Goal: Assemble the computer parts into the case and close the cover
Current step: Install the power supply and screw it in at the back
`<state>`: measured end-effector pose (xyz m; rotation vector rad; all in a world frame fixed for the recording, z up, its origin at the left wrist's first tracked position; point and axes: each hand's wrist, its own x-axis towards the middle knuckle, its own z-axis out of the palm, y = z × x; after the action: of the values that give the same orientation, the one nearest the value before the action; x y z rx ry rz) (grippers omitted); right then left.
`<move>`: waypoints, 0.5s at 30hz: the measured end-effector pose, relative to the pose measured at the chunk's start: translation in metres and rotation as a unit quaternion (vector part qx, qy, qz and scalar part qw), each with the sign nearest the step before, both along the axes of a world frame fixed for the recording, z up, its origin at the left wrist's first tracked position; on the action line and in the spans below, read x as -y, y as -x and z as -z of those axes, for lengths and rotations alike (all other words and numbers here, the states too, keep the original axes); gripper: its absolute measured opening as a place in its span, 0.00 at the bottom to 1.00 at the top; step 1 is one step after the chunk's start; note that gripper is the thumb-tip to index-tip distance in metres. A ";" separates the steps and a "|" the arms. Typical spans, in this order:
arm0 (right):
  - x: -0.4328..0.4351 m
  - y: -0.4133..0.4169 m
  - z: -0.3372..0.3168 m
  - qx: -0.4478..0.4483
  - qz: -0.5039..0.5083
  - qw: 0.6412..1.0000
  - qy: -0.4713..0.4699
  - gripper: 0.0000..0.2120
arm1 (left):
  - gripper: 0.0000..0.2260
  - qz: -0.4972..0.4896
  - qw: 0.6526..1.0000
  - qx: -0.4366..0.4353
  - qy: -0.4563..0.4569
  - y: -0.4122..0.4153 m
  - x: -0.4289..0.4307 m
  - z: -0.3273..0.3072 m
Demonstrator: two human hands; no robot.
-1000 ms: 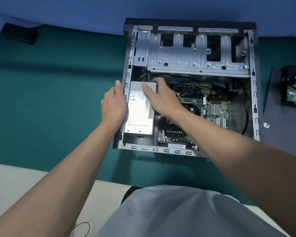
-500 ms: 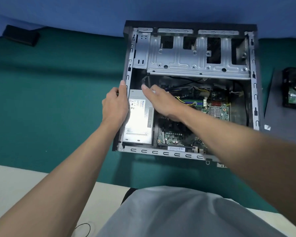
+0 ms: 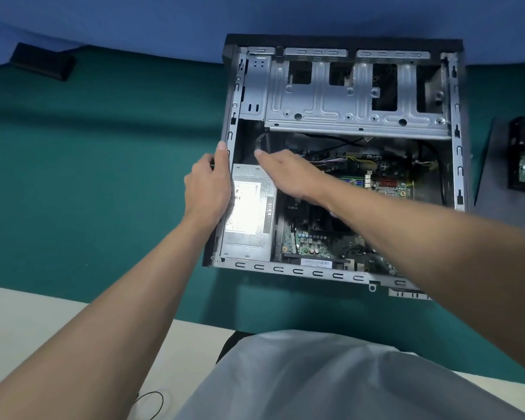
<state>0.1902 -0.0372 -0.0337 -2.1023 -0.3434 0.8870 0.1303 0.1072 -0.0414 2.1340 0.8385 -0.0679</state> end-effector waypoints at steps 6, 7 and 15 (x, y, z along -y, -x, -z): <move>-0.025 0.025 0.006 0.030 0.213 0.977 -0.001 0.26 | 0.23 0.004 1.000 0.003 -0.009 0.000 0.002 -0.002; -0.031 0.028 0.008 0.042 0.235 0.971 0.008 0.26 | 0.23 0.004 1.000 0.003 -0.009 0.000 0.002 -0.002; -0.038 0.021 0.009 0.092 0.169 0.978 0.084 0.23 | 0.23 0.011 0.999 0.020 -0.027 0.001 0.003 -0.003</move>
<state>0.1693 0.0003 -0.0428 -2.3159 -0.0002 0.5384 0.1289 0.1041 -0.0382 2.1885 0.8030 -0.0139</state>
